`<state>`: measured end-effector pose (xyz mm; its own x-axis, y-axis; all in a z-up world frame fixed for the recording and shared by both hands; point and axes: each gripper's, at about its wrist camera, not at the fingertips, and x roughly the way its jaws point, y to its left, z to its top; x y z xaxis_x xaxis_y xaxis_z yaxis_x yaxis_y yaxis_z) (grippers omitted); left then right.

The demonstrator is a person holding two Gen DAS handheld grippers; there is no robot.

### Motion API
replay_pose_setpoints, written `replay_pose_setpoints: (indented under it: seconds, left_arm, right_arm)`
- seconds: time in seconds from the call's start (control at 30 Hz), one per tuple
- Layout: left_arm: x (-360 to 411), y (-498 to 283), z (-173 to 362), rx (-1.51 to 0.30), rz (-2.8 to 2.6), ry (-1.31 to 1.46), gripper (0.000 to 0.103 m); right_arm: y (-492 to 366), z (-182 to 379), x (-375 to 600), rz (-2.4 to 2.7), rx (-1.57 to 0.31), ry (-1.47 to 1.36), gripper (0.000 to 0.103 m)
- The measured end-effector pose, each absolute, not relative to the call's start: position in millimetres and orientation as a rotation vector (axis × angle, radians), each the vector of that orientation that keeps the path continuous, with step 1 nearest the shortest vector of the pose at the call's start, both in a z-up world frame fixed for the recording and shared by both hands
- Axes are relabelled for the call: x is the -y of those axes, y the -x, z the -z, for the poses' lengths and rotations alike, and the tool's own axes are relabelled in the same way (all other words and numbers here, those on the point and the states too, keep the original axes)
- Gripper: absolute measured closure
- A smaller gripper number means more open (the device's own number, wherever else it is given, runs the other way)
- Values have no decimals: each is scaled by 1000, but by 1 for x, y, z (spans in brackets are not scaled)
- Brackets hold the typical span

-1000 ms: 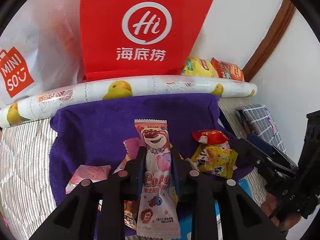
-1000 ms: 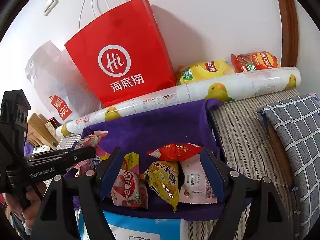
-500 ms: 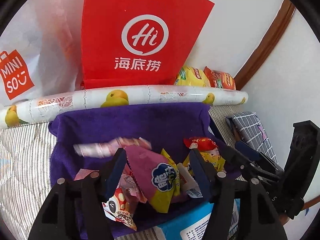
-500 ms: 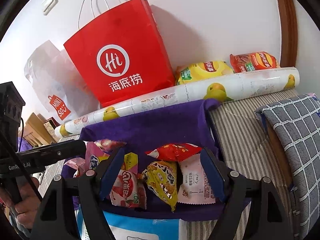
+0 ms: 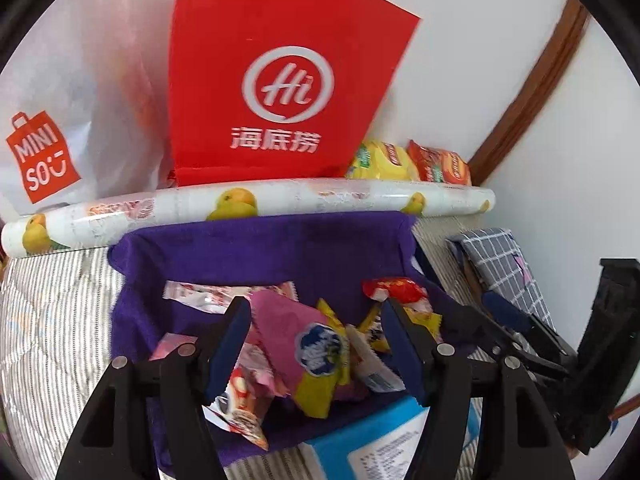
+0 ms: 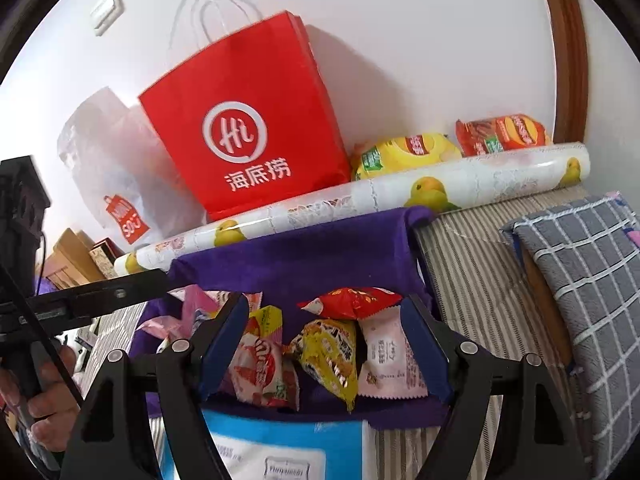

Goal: Organize snacks
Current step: 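Withdraw both grippers and move them to the green and blue bags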

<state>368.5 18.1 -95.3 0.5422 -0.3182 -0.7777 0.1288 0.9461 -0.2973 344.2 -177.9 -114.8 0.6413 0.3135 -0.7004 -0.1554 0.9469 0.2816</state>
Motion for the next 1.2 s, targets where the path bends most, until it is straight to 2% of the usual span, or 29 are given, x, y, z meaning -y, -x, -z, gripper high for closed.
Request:
replay_pose_setpoints:
  seconds: [0.27, 0.57, 1.2]
  left_arm:
    - [15, -342, 71, -940, 346, 180, 38]
    - [7, -297, 51, -911, 321, 196, 37]
    - [-72, -181, 80, -913, 124, 274, 37]
  right_arm:
    - [-297, 71, 181, -254, -764, -139, 25]
    - [-240, 58, 193, -210, -746, -117, 25]
    - [-128, 114, 126, -481, -941, -240, 25]
